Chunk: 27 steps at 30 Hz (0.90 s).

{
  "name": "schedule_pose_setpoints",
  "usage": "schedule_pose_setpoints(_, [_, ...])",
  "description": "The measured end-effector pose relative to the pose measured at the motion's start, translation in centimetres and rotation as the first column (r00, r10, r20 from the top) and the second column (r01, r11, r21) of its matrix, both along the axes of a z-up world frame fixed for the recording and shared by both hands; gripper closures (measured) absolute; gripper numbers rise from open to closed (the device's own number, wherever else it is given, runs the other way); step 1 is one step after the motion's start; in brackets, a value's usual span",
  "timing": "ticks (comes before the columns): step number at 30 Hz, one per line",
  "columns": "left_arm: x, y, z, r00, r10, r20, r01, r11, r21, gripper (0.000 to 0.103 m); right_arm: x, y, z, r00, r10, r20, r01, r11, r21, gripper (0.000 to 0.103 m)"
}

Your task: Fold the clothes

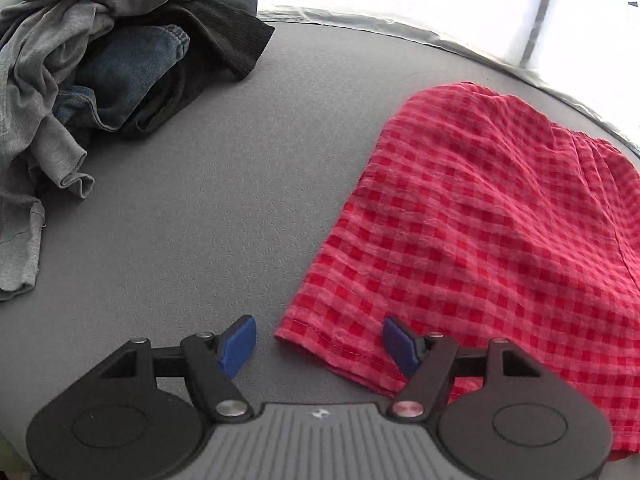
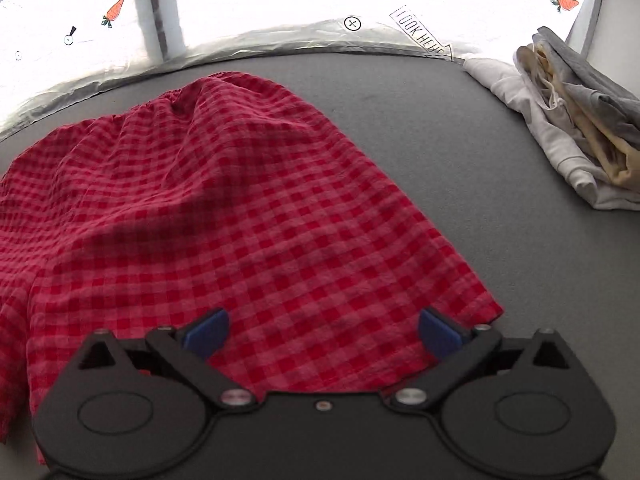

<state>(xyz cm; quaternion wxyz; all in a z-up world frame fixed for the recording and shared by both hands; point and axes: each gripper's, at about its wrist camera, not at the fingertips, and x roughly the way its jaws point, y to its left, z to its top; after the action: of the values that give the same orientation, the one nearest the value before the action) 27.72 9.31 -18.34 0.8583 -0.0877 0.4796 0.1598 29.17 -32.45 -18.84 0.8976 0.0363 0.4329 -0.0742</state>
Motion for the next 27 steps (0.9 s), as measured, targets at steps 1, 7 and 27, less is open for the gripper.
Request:
schedule_pose_setpoints(1, [0.0,0.0,0.0,1.0,0.002,0.005,-0.002,1.0,-0.001,0.03,-0.2,0.1,-0.1,1.0,0.001,0.015,-0.001,1.0,-0.001,0.0])
schedule_pose_setpoints(7, [-0.1,-0.1,0.2,0.999,0.011,0.049,-0.011,1.0,0.005,0.057,-0.7,0.2,-0.4,0.998,0.002,0.065,-0.001,1.0,-0.01,0.0])
schedule_pose_setpoints(27, [4.1,-7.3,6.0,0.905,-0.235,0.355,0.396,0.769,-0.502,0.094,-0.4,-0.1,-0.5,0.997,0.032,0.066,-0.032,0.999,-0.006,0.0])
